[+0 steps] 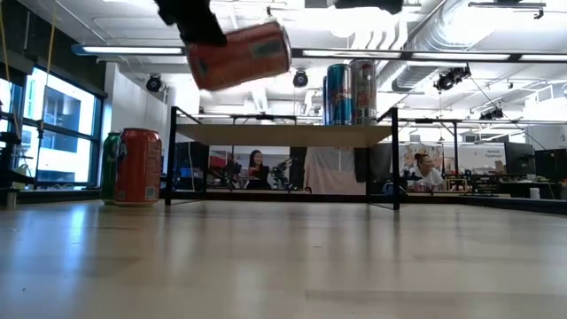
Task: Place canned beverage on shelf
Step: Put the bottom red soda can on the shelf
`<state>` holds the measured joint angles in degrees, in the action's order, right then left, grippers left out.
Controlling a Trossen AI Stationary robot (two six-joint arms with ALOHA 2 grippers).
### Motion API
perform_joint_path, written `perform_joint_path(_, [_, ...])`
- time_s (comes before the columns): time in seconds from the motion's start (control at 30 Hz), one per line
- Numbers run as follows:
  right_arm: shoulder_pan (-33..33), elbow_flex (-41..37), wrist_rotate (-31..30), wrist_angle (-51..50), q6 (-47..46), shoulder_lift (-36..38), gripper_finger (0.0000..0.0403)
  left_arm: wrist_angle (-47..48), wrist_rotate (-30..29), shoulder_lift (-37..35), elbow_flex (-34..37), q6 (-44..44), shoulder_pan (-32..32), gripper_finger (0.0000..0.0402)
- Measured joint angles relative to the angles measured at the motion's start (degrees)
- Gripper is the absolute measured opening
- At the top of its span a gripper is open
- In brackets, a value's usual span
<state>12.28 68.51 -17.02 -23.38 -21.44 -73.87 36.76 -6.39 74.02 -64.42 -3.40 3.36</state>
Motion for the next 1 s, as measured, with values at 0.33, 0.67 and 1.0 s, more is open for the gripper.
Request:
perform_joint_path(0.33, [-3.41,0.00,0.00,13.16,4.51,-0.43,0.0339,-1.51,-1.90,-0.96,-0.02,-3.10,3.22,0.0143])
perform_joint_path(0.67, [-4.05,0.02,0.07,11.08,2.41,-0.43,0.0339,1.64,-1.78,-0.96,-0.02,-2.04,3.58,0.0076])
perform_joint_path(1.0, [-4.05,0.02,0.66,8.95,4.57,-0.43,0.0339,9.40,2.90,-1.70,-0.02,-7.32,4.18,0.0096])
